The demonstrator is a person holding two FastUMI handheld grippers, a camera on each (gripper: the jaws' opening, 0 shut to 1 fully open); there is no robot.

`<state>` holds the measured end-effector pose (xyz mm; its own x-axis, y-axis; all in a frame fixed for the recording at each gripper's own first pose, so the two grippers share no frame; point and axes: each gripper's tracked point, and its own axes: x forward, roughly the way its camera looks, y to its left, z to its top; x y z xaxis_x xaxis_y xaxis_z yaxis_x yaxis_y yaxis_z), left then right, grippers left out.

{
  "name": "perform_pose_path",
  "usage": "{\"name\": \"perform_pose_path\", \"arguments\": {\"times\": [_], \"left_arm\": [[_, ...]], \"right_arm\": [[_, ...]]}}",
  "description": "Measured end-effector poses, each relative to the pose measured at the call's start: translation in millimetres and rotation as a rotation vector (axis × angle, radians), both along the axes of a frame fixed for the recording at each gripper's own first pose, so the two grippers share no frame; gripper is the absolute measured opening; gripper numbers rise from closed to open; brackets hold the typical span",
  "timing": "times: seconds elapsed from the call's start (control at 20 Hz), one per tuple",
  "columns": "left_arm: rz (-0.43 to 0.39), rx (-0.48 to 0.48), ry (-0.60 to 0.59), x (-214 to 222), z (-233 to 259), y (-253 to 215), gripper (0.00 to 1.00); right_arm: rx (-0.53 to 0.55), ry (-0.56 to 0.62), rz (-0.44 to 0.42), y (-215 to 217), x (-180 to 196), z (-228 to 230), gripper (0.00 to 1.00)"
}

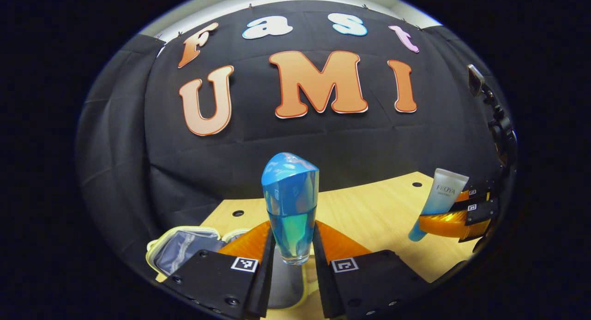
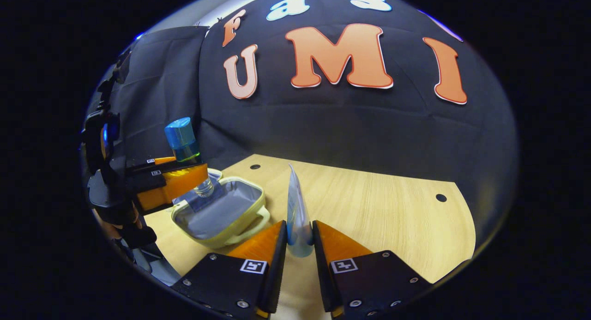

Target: First open the suitcase, pack the skin care products into it, and then close the suitcase.

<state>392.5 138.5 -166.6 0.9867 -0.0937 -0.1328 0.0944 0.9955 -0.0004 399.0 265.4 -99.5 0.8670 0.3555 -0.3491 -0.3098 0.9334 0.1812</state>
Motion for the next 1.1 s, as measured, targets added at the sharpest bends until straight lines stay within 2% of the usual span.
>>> {"name": "perform_pose_path", "arguments": {"times": [0.1,0.15,0.2,0.55,0.75,0.8,0.85,0.9,1.1], "left_arm": [[0.005,0.008,-0.001,0,6,20,0.43],[0.008,0.008,0.003,1,8,29,0.43],[0.01,0.007,0.004,0,11,39,0.43],[0.022,0.056,-0.035,10,30,103,0.43],[0.004,0.043,0.029,15,1,123,0.43],[0.002,0.038,0.052,18,-9,126,0.44],[-0.001,0.032,0.078,20,-20,131,0.43],[-0.004,0.021,0.109,25,-31,135,0.43],[-0.033,-0.032,0.239,36,-76,145,0.43]], "right_arm": [[0.01,-0.01,-0.005,11,4,15,0.36],[0.019,-0.011,-0.004,18,5,20,0.41],[0.033,-0.007,-0.008,26,5,27,0.36],[0.082,-0.037,0.049,97,8,66,0.36],[0.102,-0.014,0.066,131,14,62,0.36],[0.107,0.0,0.077,142,14,58,0.31],[0.105,0.014,0.082,149,15,52,0.31],[0.104,0.031,0.089,156,17,46,0.36],[0.114,0.079,0.093,181,24,29,0.36]]}}
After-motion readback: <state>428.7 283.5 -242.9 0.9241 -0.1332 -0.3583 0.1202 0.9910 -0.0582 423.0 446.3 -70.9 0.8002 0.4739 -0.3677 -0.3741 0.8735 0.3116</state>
